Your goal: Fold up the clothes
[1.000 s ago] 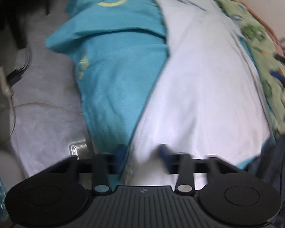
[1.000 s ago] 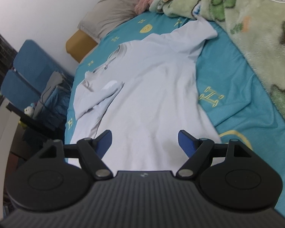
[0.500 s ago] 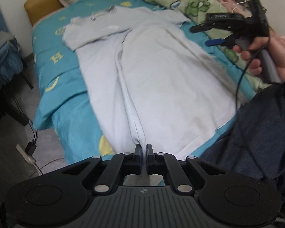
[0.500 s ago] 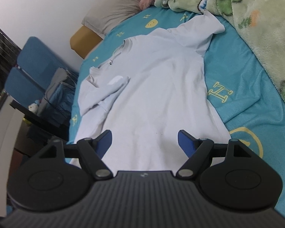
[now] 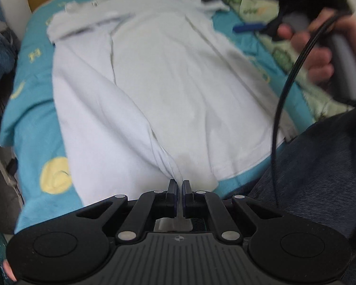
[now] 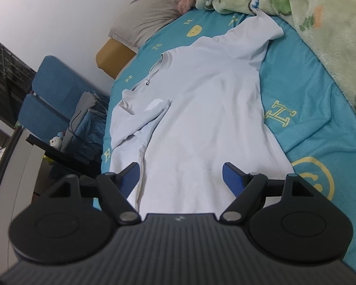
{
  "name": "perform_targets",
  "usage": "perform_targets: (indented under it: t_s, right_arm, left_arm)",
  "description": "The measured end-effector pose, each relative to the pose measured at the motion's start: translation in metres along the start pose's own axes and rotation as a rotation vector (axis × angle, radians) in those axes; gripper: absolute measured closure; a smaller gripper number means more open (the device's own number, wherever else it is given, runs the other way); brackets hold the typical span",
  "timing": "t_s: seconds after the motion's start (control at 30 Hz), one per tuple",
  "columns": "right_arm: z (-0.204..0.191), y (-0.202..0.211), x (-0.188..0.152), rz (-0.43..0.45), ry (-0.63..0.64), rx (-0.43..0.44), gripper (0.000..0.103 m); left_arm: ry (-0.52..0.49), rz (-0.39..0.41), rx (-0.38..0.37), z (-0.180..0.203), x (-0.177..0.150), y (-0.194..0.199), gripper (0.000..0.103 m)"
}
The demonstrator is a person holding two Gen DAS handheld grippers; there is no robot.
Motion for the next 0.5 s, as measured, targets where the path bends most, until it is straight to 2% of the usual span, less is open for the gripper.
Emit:
perform_targets:
  t_s: [0.07,0.17,0.23,0.37,0.43,0.5]
  right_arm:
    - [-0.003,0.001,0.000,0.003,0.019,-0.003,0.024]
    - [-0.008,0.005,0.000,0.022,0.048,-0.010,0.024]
    - [-0.012,0.008,0.001,0.043,0.075,-0.013,0.024]
    - [-0.022,0.016,0.001,0.089,0.132,-0.012,0.024]
    - [-0.029,0.019,0.000,0.115,0.165,-0.009,0.024]
    - [-0.036,0.024,-0.002,0.147,0.210,-0.008,0.024]
  left_arm:
    - [0.001,-0.011,-0.005,0.002,0.001,-0.007,0.091]
    - [-0.015,0.034,-0.005,0.002,0.005,0.003,0.071]
    - [-0.012,0.077,0.001,0.000,0.007,0.013,0.052]
    - [0.012,0.187,0.051,-0.007,0.019,0.036,0.038]
    - [0.032,0.254,0.080,-0.013,0.026,0.048,0.026]
    - [0.064,0.315,0.095,-0.019,0.035,0.059,0.023]
Point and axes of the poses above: each gripper's, at about its wrist camera, not at the fingertips, and y roughly against the way its jaws point, z to its right, x to its top, the point moved 3 cm from there along -y, roughly the way its jaws point, and after that the axes turned 11 degrees about -z, right-handed, at the moved point
